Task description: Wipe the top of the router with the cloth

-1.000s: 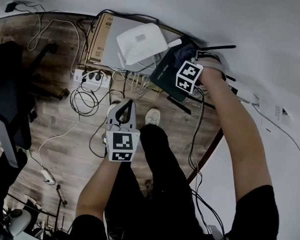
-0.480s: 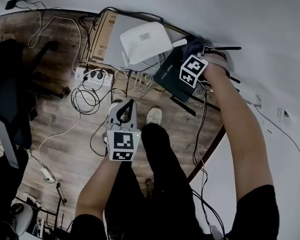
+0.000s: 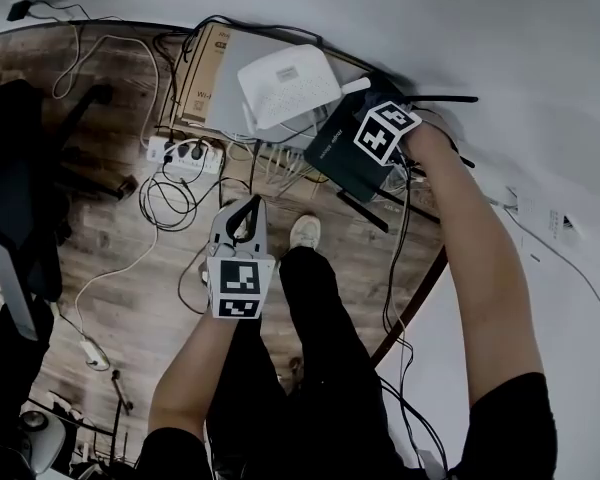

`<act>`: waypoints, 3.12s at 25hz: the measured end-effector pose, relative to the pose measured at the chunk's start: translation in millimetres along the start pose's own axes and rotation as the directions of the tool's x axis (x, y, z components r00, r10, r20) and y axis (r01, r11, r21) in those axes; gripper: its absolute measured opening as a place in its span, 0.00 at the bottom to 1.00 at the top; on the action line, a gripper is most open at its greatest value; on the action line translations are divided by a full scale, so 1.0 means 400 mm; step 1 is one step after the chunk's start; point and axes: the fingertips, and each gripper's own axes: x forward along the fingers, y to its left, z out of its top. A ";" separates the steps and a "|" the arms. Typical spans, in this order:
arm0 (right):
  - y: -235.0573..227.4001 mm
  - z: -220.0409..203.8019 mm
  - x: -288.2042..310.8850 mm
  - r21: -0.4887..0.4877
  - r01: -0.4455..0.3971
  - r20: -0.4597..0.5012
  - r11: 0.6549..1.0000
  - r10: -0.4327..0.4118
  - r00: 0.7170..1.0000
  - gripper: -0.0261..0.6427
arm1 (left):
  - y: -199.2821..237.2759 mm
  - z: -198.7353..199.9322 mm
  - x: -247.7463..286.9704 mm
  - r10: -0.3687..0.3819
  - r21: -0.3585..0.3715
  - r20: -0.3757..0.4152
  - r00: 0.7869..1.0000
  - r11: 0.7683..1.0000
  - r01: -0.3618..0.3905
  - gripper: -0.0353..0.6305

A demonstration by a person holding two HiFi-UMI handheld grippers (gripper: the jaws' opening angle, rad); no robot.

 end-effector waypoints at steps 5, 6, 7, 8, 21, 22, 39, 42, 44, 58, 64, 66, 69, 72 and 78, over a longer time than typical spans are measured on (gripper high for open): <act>0.090 -0.011 -0.013 -0.126 -0.119 -0.073 0.985 0.111 0.991 0.08 | -0.010 0.001 -0.004 -0.012 0.001 0.007 1.000 1.000 0.012 0.04; 0.106 -0.013 -0.016 -0.143 -0.134 -0.086 0.981 0.123 0.989 0.08 | -0.012 -0.004 -0.006 -0.015 -0.004 0.002 1.000 1.000 0.015 0.04; 0.122 -0.015 -0.020 -0.159 -0.147 -0.097 0.976 0.133 0.986 0.08 | -0.014 -0.009 -0.009 -0.016 -0.011 -0.002 1.000 1.000 0.016 0.04; 0.137 -0.016 -0.023 -0.175 -0.158 -0.103 0.972 0.142 0.984 0.08 | -0.015 -0.013 -0.013 -0.017 -0.018 -0.005 1.000 1.000 0.016 0.04; 0.342 -0.012 -0.095 -0.076 -0.370 0.063 0.926 0.375 0.925 0.08 | -0.053 0.090 -0.084 0.012 -0.065 0.048 0.999 0.998 -0.009 0.04; 0.328 -0.019 -0.106 -0.040 -0.366 0.091 0.930 0.368 0.925 0.08 | -0.061 0.112 -0.095 0.008 -0.057 0.059 0.998 0.998 -0.005 0.04; 0.113 -0.315 -0.939 0.548 -0.315 0.799 0.775 -0.374 0.470 0.08 | -0.148 0.645 -0.633 0.113 0.042 0.259 0.959 0.991 -0.128 0.04; 0.059 -0.391 -1.127 0.599 -0.303 0.798 0.741 -0.521 0.303 0.08 | -0.206 0.760 -0.747 0.112 0.105 0.336 0.935 0.982 -0.156 0.04; 0.041 -0.453 -1.256 0.632 -0.307 0.774 0.712 -0.603 0.195 0.08 | -0.230 0.819 -0.827 0.129 0.099 0.391 0.911 0.979 -0.181 0.04; 0.113 -0.777 -1.719 0.638 -0.512 0.568 0.575 -0.801 -0.191 0.08 | -0.375 1.083 -1.180 0.130 0.097 0.652 0.747 0.963 -0.251 0.04; 0.099 -0.813 -1.736 0.659 -0.503 0.533 0.560 -0.819 -0.213 0.08 | -0.410 1.040 -1.130 0.099 0.114 0.606 0.789 0.971 -0.209 0.04; 0.096 -0.820 -1.733 0.660 -0.511 0.528 0.551 -0.824 -0.207 0.08 | -0.416 1.050 -1.128 0.092 0.120 0.609 0.788 0.971 -0.206 0.04; 0.103 -0.842 -1.731 0.661 -0.530 0.513 0.532 -0.835 -0.198 0.08 | -0.432 1.058 -1.139 0.087 0.126 0.620 0.780 0.970 -0.208 0.04; 0.115 -0.865 -1.750 0.659 -0.537 0.495 0.527 -0.841 -0.218 0.08 | -0.444 1.057 -1.145 0.083 0.133 0.625 0.776 0.968 -0.210 0.04; 0.121 -0.869 -1.733 0.650 -0.534 0.505 0.541 -0.832 -0.228 0.08 | -0.470 1.031 -1.116 0.088 0.149 0.612 0.786 0.963 -0.224 0.04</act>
